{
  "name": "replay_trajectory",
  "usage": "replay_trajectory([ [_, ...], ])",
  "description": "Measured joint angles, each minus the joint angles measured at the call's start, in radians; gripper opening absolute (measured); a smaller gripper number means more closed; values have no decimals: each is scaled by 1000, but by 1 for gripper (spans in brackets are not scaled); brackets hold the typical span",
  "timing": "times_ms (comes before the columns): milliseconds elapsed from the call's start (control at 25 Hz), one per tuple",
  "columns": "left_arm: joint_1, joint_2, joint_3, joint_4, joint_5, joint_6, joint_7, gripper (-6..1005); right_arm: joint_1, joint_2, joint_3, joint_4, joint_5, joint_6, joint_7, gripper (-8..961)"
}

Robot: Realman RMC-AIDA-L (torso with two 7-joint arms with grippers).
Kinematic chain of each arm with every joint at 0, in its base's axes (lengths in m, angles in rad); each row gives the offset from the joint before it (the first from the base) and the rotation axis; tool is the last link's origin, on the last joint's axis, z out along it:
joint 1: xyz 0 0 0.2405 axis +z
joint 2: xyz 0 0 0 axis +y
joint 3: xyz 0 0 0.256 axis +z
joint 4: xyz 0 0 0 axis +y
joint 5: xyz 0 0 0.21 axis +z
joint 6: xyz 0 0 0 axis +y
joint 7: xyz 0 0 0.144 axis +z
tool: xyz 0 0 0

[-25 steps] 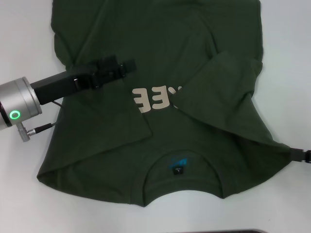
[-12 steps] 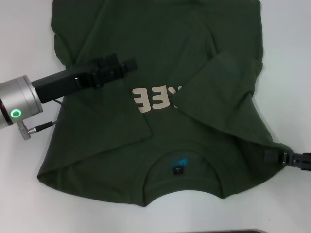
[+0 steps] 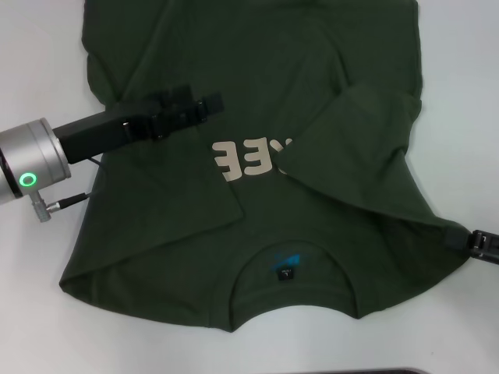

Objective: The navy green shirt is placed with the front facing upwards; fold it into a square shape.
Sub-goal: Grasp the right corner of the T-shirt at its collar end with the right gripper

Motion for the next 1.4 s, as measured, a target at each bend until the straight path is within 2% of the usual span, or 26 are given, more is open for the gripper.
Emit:
replay_trajectory([
  [320,1,1,-1,0,0,-1,0,877,-15,5,67,-7,0,17,-1,648],
  [640,-3,3,-1,0,0,-5,0,876,-30,-7,93,-8,-1,-17,1,647],
  [760,-8,3,-1,0,0,-6,0,875,-29,-22,97,-8,4,-82,-8,645],
  [920,-10,4,-1,0,0,-6,0,875,-28,-48,156,-9,17,-168,-8,641],
  [1000,-11,4,-1,0,0,-7,0,875,-29,-63,178,-10,20,-171,-5,640],
  [1120,-11,4,-1,0,0,-8,0,874,-27,-72,196,-10,21,-156,-5,640],
  [1240,-11,4,-1,0,-1,-11,0,874,-14,-72,195,-6,19,-123,-3,639],
  [1400,-11,4,-1,1,-1,-16,0,874,14,-58,161,1,14,-61,11,638],
])
